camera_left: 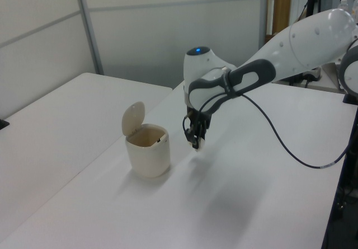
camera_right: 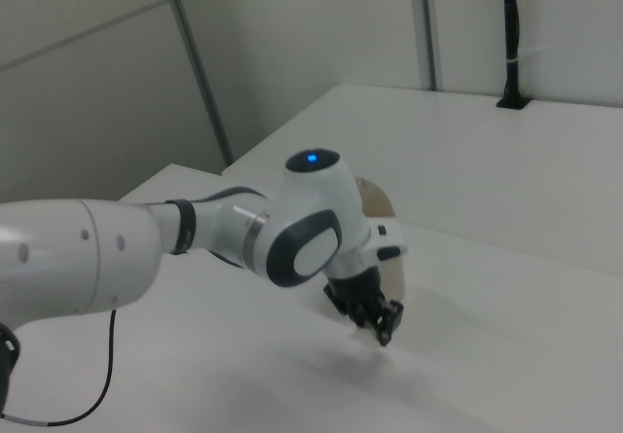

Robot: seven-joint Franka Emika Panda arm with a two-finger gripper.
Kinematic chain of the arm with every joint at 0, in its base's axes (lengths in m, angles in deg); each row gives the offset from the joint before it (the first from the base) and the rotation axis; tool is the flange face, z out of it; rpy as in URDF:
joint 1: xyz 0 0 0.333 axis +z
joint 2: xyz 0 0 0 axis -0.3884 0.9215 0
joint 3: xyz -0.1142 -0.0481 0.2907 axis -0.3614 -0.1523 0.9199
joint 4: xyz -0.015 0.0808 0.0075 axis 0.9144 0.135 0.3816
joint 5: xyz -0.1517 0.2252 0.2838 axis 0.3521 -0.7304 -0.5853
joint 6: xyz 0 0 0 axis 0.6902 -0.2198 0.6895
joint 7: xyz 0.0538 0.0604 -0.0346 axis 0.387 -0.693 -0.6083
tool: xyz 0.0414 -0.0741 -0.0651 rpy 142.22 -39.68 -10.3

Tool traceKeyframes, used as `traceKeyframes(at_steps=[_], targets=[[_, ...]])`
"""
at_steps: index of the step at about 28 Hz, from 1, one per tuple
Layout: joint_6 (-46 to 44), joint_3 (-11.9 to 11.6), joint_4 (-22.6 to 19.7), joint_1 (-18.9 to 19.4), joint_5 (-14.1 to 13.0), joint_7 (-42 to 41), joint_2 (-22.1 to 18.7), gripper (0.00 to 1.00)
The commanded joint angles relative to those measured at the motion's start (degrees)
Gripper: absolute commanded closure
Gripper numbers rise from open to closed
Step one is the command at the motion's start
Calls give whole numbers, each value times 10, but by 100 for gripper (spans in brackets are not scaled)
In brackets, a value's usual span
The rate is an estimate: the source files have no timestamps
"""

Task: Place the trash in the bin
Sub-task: 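Close the gripper on the paper ball and lift it, then carry the paper ball over the cream bin's opening and lower it, then open the gripper to drop the paper ball into the bin, then rise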

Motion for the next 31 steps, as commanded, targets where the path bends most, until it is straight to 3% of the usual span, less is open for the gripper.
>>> traceKeyframes(at_steps=[1, 9, 14, 20, 23, 27, 29, 31], targets=[[6, 4, 5, 7, -15, -3, -40, 59], [13, 23, 61, 18, -82, -3, -53, 59], [23, 24, 73, 34, -92, -3, -49, 58], [107, 24, 71, 53, -94, -3, -30, 54], [152, 24, 72, 55, -94, -3, -14, 43], [173, 24, 72, 62, -91, 13, -6, 18], [171, 23, 71, 61, -93, 14, -6, 0], [169, 23, 71, 61, -93, 19, -7, 0]])
